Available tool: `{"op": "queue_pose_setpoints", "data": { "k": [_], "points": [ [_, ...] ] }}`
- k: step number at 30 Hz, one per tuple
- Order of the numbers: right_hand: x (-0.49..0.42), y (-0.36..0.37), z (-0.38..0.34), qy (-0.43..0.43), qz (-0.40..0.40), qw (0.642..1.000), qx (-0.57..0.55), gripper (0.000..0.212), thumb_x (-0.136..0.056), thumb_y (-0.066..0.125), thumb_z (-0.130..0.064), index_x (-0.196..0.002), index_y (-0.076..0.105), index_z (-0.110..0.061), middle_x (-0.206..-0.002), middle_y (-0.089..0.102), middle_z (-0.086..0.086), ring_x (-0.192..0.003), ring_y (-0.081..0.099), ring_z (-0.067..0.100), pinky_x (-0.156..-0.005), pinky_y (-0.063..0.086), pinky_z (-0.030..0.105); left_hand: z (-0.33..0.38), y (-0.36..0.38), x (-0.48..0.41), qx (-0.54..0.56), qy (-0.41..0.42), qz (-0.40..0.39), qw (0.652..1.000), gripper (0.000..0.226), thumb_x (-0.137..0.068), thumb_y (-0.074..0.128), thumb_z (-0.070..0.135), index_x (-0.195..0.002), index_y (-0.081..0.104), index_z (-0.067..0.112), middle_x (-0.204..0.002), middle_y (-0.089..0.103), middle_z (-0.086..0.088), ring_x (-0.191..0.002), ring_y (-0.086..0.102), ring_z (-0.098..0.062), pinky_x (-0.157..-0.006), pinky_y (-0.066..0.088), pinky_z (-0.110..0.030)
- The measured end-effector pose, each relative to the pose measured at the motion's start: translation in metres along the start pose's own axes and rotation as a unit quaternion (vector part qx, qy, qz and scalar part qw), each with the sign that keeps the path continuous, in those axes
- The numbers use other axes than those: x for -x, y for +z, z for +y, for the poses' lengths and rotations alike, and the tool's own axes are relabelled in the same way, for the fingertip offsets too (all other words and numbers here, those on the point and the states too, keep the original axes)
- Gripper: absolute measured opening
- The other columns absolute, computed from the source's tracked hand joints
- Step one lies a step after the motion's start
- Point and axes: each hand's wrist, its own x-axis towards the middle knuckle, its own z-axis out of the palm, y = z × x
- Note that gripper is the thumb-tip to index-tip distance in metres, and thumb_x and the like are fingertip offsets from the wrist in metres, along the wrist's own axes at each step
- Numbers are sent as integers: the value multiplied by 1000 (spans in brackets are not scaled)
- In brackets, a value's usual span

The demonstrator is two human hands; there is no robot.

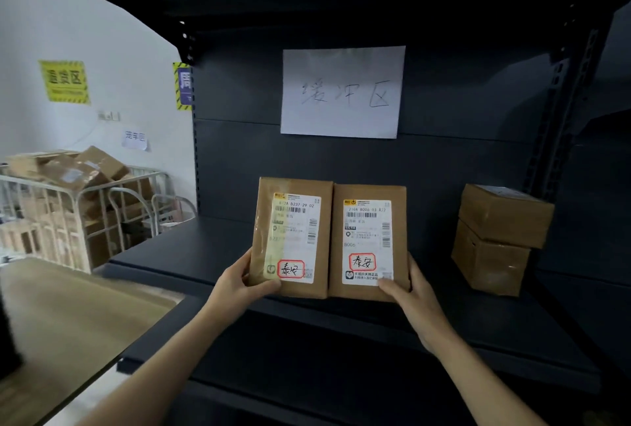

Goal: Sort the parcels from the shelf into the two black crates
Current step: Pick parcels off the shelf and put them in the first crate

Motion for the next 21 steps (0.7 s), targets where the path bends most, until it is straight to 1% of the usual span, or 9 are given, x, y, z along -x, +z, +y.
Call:
{"op": "queue_pose_setpoints", "data": {
  "k": [2, 4, 7, 13, 14, 16, 18, 19, 21],
  "points": [
    [5, 15, -4, -8, -17, 1000, 2, 56, -81, 67, -33, -108, 34, -70, -98, 54, -49, -93, 47, -28, -73, 36, 12, 3, -13, 16, -4, -2, 11, 1000, 68, -55, 77, 44, -118, 53, 34, -111, 70, 11, -103, 66, -10, -91, 52, -33],
    [9, 32, -6, -14, -39, 999, -5, 55, -82, 66, -31, -105, 36, -71, -100, 54, -48, -94, 46, -29, -73, 36, 12, 6, -28, 33, -7, -8, 30, 1000, 70, -55, 78, 43, -120, 53, 32, -110, 70, 11, -103, 66, -11, -89, 52, -31],
    [14, 62, -10, -17, -76, 997, -19, 55, -82, 66, -30, -106, 35, -70, -101, 56, -45, -94, 48, -28, -73, 38, 11, 7, -56, 58, -13, -18, 73, 997, 75, -54, 79, 40, -123, 53, 26, -109, 71, 7, -102, 66, -12, -89, 53, -31],
    [19, 134, -22, -25, -160, 985, -51, 54, -83, 66, -26, -112, 39, -62, -104, 59, -36, -98, 52, -18, -74, 41, 10, 6, -112, 113, -31, -55, 160, 985, 71, -64, 77, 17, -129, 50, 15, -111, 70, -2, -104, 66, -19, -92, 52, -38],
    [21, 148, -24, -27, -173, 983, -56, 53, -83, 66, -26, -111, 40, -62, -105, 60, -35, -99, 52, -17, -76, 41, 11, 6, -122, 122, -38, -60, 172, 983, 68, -67, 77, 13, -129, 50, 15, -110, 71, -2, -102, 67, -18, -90, 53, -37],
    [25, 175, -28, -29, -198, 978, -67, 51, -83, 66, -25, -112, 42, -60, -107, 61, -32, -101, 53, -15, -78, 40, 12, 7, -141, 142, -58, -65, 196, 977, 58, -74, 76, 8, -126, 53, 18, -105, 72, 4, -98, 68, -12, -82, 56, -26],
    [31, 203, -33, -31, -223, 971, -76, 51, -84, 66, -25, -112, 42, -59, -106, 62, -33, -99, 54, -16, -77, 40, 12, 9, -161, 162, -77, -70, 221, 970, 53, -75, 75, 11, -122, 54, 24, -101, 73, 11, -94, 68, -5, -74, 55, -18],
    [34, 217, -36, -35, -235, 968, -82, 50, -84, 65, -24, -111, 42, -59, -105, 62, -35, -98, 54, -18, -76, 41, 12, 11, -171, 172, -87, -74, 233, 966, 54, -75, 76, 12, -122, 54, 25, -101, 72, 12, -94, 68, -4, -75, 54, -19],
    [41, 245, -43, -41, -258, 961, -93, 50, -84, 65, -22, -111, 44, -59, -103, 61, -36, -97, 53, -19, -71, 45, 9, 15, -191, 192, -106, -83, 257, 957, 59, -70, 79, 18, -122, 54, 27, -103, 72, 8, -98, 67, -8, -83, 54, -26]
  ]
}}
